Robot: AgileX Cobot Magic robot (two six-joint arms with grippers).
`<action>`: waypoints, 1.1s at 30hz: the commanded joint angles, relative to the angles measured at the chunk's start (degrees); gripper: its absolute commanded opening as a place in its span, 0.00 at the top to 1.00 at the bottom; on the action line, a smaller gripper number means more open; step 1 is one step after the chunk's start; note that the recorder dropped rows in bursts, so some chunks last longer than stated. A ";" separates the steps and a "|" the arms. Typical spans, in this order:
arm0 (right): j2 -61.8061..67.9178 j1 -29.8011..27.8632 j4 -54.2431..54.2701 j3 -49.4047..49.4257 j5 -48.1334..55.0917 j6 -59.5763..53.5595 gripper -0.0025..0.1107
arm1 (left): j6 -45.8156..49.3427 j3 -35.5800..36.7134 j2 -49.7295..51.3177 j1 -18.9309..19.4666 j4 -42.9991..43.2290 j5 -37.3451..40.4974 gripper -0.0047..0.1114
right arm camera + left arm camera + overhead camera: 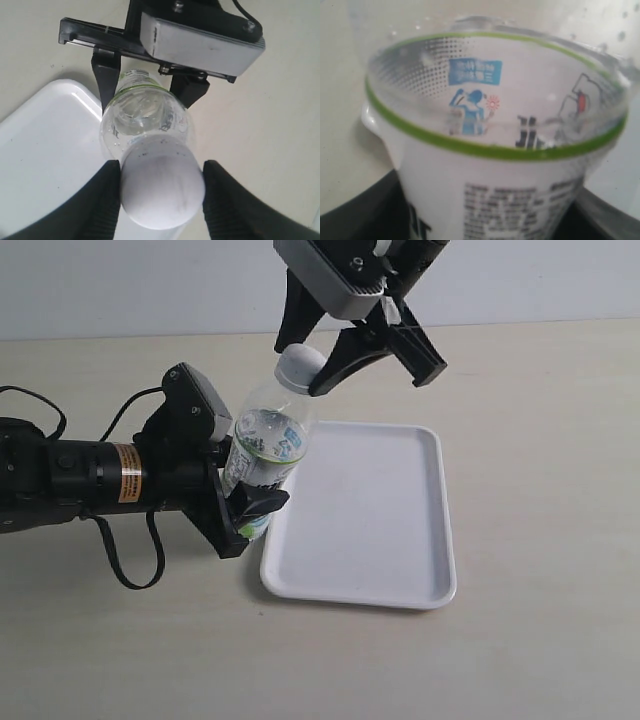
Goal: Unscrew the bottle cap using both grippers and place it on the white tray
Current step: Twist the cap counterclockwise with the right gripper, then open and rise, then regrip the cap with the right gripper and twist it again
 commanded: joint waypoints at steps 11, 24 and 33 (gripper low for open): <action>-0.09 0.08 -0.87 -0.33 0.46 -8.39 0.97 | -3.98 -0.40 -1.01 -0.08 -2.05 -3.19 0.96; -0.09 0.08 2.22 -0.33 0.25 -4.70 0.37 | -3.86 -0.40 -1.01 -0.08 -2.05 -3.19 0.96; -1.19 0.08 4.20 -0.33 -0.61 13.81 0.34 | -2.34 -0.40 -1.01 -0.08 -2.05 -2.97 0.96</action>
